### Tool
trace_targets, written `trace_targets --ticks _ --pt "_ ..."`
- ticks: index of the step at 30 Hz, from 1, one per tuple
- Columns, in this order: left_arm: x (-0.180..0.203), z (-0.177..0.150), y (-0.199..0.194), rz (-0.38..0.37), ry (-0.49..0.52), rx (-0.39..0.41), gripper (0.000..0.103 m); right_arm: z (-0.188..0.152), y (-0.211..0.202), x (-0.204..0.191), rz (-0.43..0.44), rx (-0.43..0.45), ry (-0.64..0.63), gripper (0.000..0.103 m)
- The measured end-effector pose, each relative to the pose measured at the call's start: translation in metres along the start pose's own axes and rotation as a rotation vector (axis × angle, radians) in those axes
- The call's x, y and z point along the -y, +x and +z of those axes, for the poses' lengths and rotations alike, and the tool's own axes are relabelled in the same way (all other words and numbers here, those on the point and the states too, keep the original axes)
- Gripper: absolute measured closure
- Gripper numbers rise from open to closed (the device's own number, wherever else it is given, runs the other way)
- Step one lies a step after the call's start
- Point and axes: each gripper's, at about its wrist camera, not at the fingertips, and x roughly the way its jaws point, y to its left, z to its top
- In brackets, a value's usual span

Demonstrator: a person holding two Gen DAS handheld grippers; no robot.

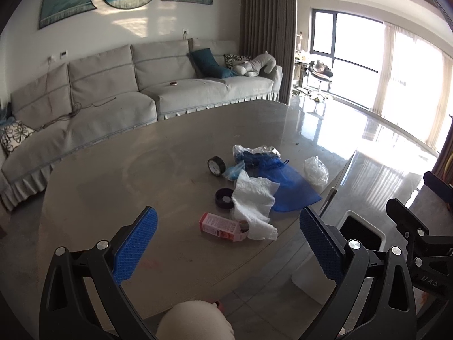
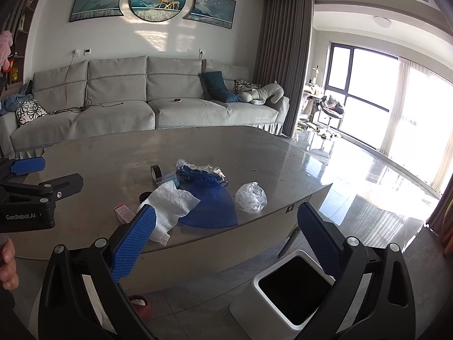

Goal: Collect trash
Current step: 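Move both grippers toward the trash items on the table, then close the left gripper on the white paper towel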

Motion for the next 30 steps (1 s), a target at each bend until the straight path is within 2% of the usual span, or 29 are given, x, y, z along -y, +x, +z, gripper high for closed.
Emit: trace_targets --ticks 12,22,30 --pt "0.003 0.011 0.064 -0.033 0.038 -0.04 0.005 0.007 0.059 0.001 0.026 -0.006 0.001 0.003" --pt "0.008 0.007 0.128 0.001 0.025 -0.127 0.005 0.0 0.111 0.004 0.079 -0.024 0.024 0.003" --pt "0.022 0.001 0.159 0.013 0.059 -0.153 0.005 -0.016 0.136 0.007 0.074 -0.053 0.018 0.003"
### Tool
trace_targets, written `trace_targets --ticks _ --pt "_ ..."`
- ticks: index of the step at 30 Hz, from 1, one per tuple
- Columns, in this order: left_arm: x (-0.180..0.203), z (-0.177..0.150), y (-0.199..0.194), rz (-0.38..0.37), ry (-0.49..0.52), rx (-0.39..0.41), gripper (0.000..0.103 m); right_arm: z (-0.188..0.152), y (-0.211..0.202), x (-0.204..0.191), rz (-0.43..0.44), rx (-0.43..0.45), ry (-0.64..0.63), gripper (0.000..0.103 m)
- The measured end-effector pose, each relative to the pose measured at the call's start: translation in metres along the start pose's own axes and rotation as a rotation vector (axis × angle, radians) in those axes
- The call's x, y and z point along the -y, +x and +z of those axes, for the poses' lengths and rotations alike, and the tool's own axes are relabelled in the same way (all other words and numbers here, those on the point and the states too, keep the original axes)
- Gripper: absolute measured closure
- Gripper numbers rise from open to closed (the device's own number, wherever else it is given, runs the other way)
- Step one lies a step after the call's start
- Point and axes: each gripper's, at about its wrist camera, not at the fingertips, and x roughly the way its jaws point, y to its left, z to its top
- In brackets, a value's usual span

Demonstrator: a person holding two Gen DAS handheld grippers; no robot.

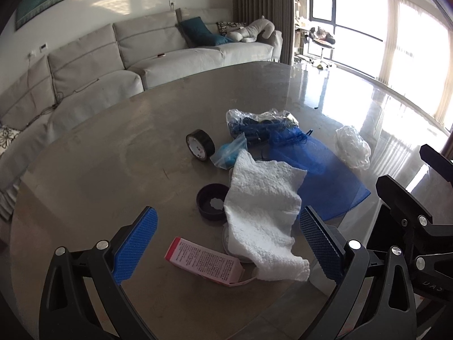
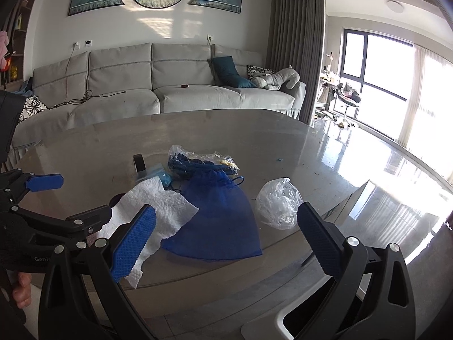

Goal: Collect trash
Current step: 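Close the left gripper on the white paper towel, then lift the paper towel with the left gripper while the right gripper grasps the blue mesh bag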

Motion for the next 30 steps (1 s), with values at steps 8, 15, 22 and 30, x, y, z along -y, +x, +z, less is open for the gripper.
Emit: trace_targets --ticks 8,15,22,30 --pt "-0.001 -0.002 0.039 0.026 -0.012 -0.064 0.005 -0.004 0.006 0.009 -0.008 -0.015 0.017 0.003" --pt "-0.005 -0.004 0.046 0.023 -0.009 -0.068 0.018 -0.005 0.016 0.017 0.005 -0.025 0.048 0.003" --pt "-0.002 -0.008 0.066 -0.075 -0.015 -0.132 0.067 -0.007 0.02 0.012 0.003 -0.032 0.037 0.003" --pt "-0.004 -0.003 0.054 -0.056 -0.015 -0.046 0.1 -0.009 0.03 0.006 0.002 -0.041 0.014 0.003"
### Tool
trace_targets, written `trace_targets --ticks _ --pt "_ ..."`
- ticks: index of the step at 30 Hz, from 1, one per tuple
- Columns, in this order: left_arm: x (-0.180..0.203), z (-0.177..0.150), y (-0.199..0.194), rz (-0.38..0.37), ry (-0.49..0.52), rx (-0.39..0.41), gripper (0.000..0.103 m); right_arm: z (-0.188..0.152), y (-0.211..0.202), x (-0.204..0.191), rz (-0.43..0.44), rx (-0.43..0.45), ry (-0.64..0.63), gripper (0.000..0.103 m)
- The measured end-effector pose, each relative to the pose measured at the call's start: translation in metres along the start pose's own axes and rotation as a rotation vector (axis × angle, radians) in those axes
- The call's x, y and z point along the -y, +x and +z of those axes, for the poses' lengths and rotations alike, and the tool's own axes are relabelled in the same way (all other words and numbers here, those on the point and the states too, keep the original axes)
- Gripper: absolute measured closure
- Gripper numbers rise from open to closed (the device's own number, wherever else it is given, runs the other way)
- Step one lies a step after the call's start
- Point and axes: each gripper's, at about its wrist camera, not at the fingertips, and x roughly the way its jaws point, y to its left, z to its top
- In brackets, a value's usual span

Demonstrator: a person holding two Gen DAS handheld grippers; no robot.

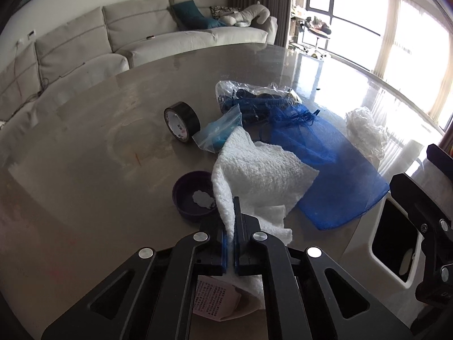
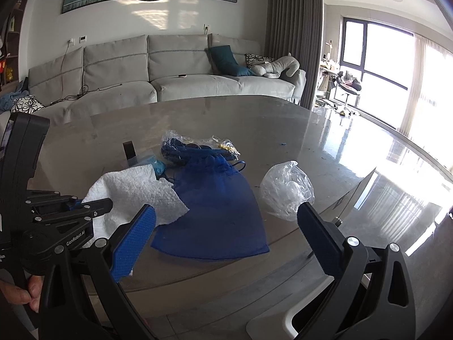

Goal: Collect trash
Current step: 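Lift the paper towel with the left gripper while the right gripper grasps the blue mesh bag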

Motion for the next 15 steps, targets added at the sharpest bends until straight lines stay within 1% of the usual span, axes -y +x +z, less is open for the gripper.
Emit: trace_targets --ticks 3,7,10,13,15 --pt "-0.003 0.004 -0.014 0.02 -0.016 0.073 0.1 -0.003 0.007 0.002 0.005 -0.007 0.008 0.003" --pt "-0.008 0.005 -0.035 0.05 -0.034 0.172 0.1 -0.009 0.022 0.005 0.001 -0.039 0.021 0.003" --pt "-0.011 0.006 -0.049 0.058 -0.052 0.241 0.1 -0.014 0.035 0.003 -0.004 -0.062 0.024 0.003" --pt "-0.013 0.006 -0.059 0.038 -0.068 0.294 0.1 -0.018 0.047 0.001 -0.002 -0.079 0.033 0.003" --pt "-0.01 0.006 -0.062 0.034 -0.056 0.311 0.1 -0.018 0.056 0.0 0.007 -0.09 0.045 0.003"
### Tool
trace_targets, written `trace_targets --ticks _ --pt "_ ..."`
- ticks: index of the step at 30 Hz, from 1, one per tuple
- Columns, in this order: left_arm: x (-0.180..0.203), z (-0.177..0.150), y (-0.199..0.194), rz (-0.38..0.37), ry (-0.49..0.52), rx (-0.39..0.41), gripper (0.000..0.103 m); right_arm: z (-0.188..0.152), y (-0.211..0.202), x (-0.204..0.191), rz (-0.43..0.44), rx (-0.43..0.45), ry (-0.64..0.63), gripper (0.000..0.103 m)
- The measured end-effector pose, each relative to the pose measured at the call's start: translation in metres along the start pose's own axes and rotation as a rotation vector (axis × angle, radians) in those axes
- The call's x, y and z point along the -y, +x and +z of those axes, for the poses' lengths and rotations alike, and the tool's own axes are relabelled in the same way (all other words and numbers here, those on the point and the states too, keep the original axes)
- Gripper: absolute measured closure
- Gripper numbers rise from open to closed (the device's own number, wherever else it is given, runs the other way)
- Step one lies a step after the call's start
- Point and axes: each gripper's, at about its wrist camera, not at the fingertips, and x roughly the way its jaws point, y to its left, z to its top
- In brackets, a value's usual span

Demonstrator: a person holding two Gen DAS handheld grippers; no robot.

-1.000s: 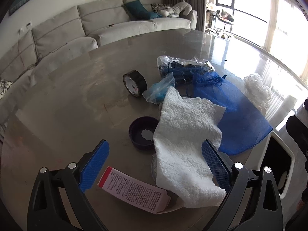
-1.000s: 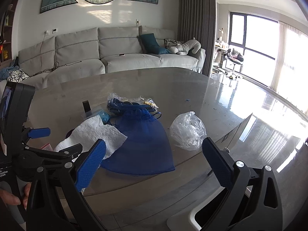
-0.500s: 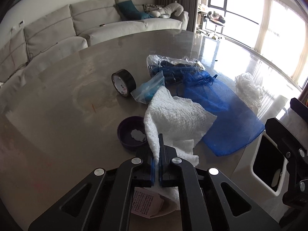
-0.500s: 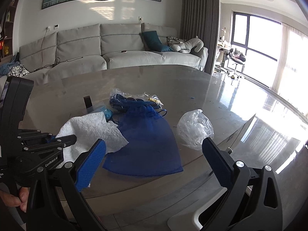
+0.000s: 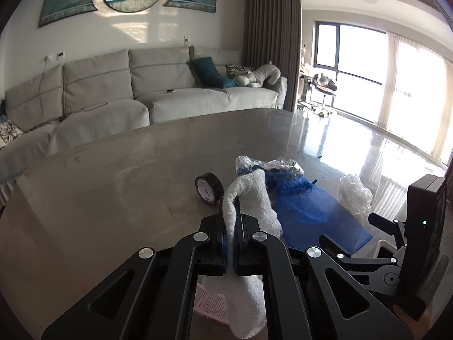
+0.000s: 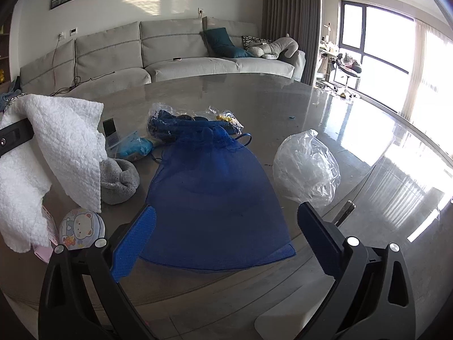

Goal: Collect trash
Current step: 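Lift the paper towel with the left gripper while the right gripper grasps the blue mesh bag, then carry the towel and mesh bag in both grippers over the white bin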

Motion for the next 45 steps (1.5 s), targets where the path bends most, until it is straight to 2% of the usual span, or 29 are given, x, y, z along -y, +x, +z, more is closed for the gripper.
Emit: trace_targets --ticks 8,13,17,19,20,21,24,26,32,36,40,45 --pt "0.014 -0.003 -0.002 -0.01 0.063 0.015 0.1 -0.009 0.025 -0.006 -0.001 -0.076 0.009 0.003" --pt "0.007 -0.001 -0.001 -0.003 0.049 0.012 0.1 -0.012 0.023 -0.003 0.01 -0.071 0.03 0.005" --pt "0.003 0.0 0.0 0.01 0.042 0.01 0.1 -0.014 0.019 -0.006 0.03 -0.072 0.019 0.016" --pt "0.005 -0.002 -0.002 0.019 0.04 0.014 0.1 -0.013 0.017 -0.008 0.043 -0.078 0.011 0.027" --pt "0.004 -0.002 -0.002 0.025 0.038 0.017 0.1 -0.013 0.015 -0.009 0.051 -0.078 0.006 0.059" --pt "0.004 -0.002 -0.002 0.03 0.038 0.019 0.1 -0.011 0.014 -0.009 0.053 -0.074 0.004 0.1" --pt "0.002 0.001 -0.001 0.037 0.029 0.021 0.1 -0.011 0.01 -0.009 0.057 -0.082 0.008 0.102" --pt "0.001 0.0 -0.003 0.045 0.025 0.031 0.1 -0.011 0.006 -0.004 0.11 -0.083 0.055 0.102" --pt "0.003 0.0 -0.008 0.046 0.015 0.051 0.1 0.005 -0.042 -0.006 0.124 0.027 0.04 0.102" --pt "0.012 0.004 -0.011 0.028 0.018 0.059 0.1 0.01 -0.078 0.002 0.1 0.113 0.036 0.102" --pt "0.03 0.008 -0.02 -0.023 0.024 0.065 0.1 0.01 -0.114 0.019 0.074 0.195 0.049 0.102" --pt "0.071 0.009 -0.026 -0.125 0.083 0.065 0.1 0.0 -0.136 0.045 0.004 0.234 0.075 0.102"
